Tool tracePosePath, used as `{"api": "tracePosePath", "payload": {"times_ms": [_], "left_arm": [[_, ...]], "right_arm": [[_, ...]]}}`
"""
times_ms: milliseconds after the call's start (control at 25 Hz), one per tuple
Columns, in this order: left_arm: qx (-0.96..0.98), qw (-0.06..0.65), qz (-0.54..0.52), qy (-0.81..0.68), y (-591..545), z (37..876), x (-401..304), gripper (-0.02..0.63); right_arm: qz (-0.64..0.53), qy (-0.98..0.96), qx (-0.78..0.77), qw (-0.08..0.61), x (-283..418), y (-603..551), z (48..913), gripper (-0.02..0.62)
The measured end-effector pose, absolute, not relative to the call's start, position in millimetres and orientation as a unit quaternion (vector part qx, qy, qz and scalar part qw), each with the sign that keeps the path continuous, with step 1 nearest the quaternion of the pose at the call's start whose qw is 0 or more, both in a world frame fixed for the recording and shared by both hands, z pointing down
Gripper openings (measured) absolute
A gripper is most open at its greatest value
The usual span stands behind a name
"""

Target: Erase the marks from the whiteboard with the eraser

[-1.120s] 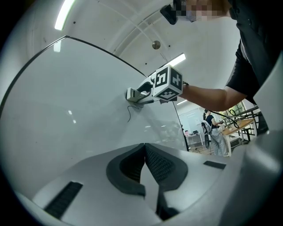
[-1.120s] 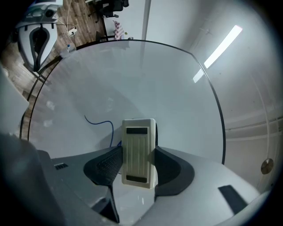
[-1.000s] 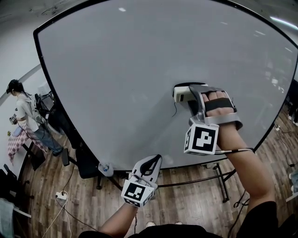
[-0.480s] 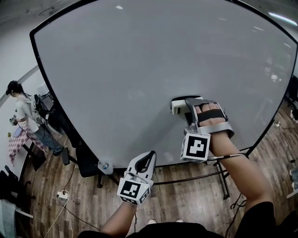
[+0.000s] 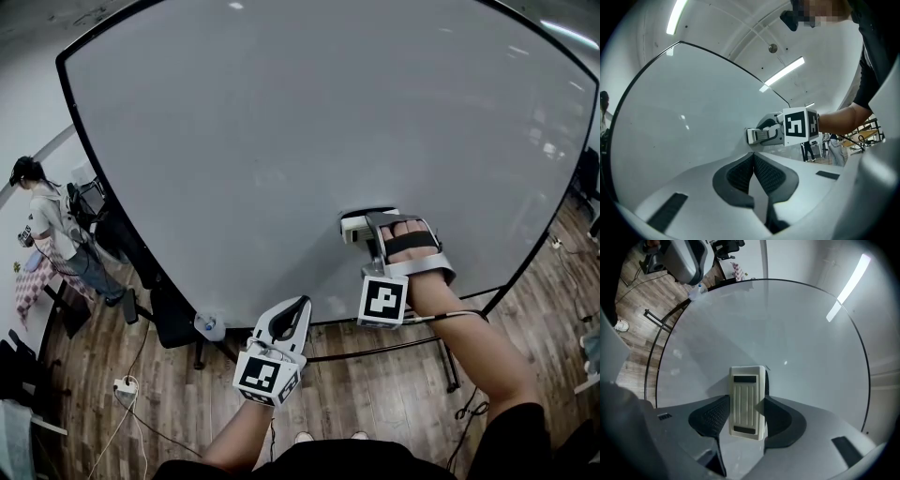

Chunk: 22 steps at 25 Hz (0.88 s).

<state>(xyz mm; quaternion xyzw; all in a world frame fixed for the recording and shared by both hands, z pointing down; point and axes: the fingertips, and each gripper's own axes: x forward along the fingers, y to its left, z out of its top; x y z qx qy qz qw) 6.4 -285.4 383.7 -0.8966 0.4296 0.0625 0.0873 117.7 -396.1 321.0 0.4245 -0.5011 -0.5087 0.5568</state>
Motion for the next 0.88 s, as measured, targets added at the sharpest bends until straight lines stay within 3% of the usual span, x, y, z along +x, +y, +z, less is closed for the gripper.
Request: {"api": "tracePosePath", "payload": {"times_ms": [320,640,880], "left_arm": [[-0.896,0.093,0.063,0.430,-279.4,377.3,5.3,0.018],[-0.888,0.106,0.066,0.443,-285.8,367.0,-8.5,0.018],[-0.882,0.112,0.075,0.451,-291.3,361.4,-14.0,0.018]], "right_arm": [[-0.489,-0.502,0.389,0.598,127.3,-398.8,368.5,0.250],[-0.478,-0.531,0.390,0.581,125.4,-387.2,359.3,0.252],[-0.494,-0.533,0.436,0.530,110.8,-373.0,296.1,0.252]]}}
